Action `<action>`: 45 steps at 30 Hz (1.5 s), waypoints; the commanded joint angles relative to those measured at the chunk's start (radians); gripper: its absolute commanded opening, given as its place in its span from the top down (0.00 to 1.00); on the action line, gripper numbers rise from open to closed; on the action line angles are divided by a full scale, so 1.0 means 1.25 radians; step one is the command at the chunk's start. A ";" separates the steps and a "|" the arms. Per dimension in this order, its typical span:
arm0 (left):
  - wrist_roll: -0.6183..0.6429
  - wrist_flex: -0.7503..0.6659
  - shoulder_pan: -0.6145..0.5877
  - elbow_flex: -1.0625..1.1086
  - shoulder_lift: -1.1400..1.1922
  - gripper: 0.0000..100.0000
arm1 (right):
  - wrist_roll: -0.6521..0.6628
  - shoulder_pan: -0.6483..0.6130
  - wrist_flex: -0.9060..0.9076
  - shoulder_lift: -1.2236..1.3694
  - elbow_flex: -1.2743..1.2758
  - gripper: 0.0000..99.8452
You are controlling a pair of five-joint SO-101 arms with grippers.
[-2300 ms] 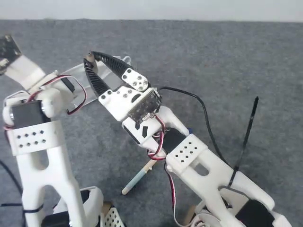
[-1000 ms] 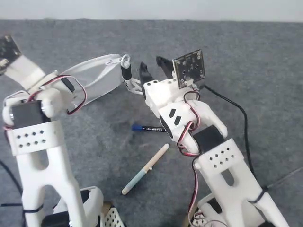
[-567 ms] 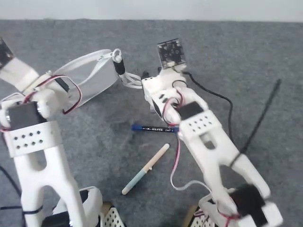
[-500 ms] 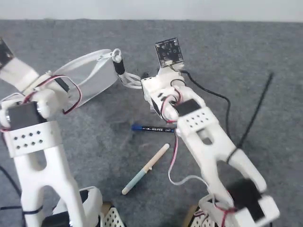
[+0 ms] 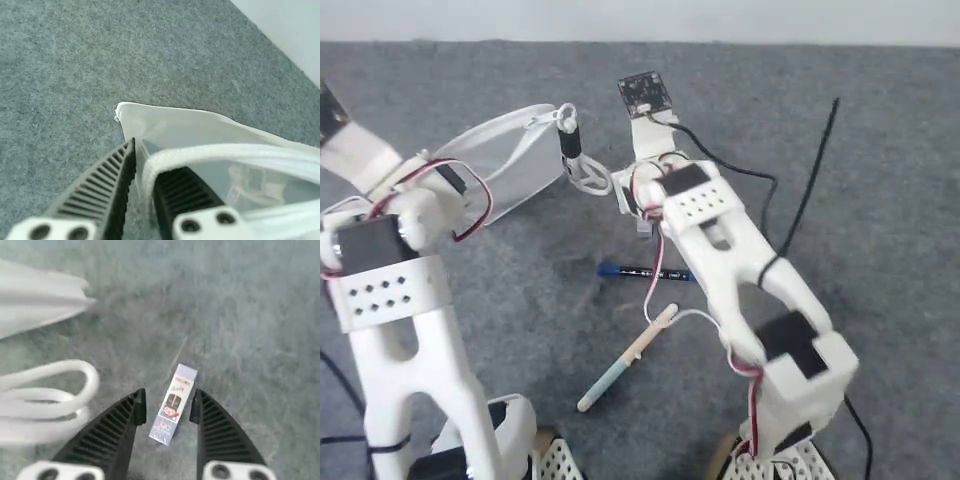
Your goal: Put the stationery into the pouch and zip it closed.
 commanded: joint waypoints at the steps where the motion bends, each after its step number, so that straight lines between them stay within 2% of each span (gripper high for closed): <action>1: 0.010 -0.028 -0.011 -0.008 -0.006 0.99 | -0.009 0.009 0.039 0.047 -0.112 0.86; 8: 0.010 -0.028 -0.011 -0.008 -0.006 0.99 | -0.009 0.008 0.105 0.153 -0.216 0.86; 19: 0.010 -0.028 -0.011 -0.008 -0.006 0.99 | -0.009 -0.001 0.110 0.258 -0.276 0.86; 45: 0.010 -0.028 -0.011 -0.007 -0.006 0.99 | -0.007 -0.003 0.111 0.279 -0.276 0.86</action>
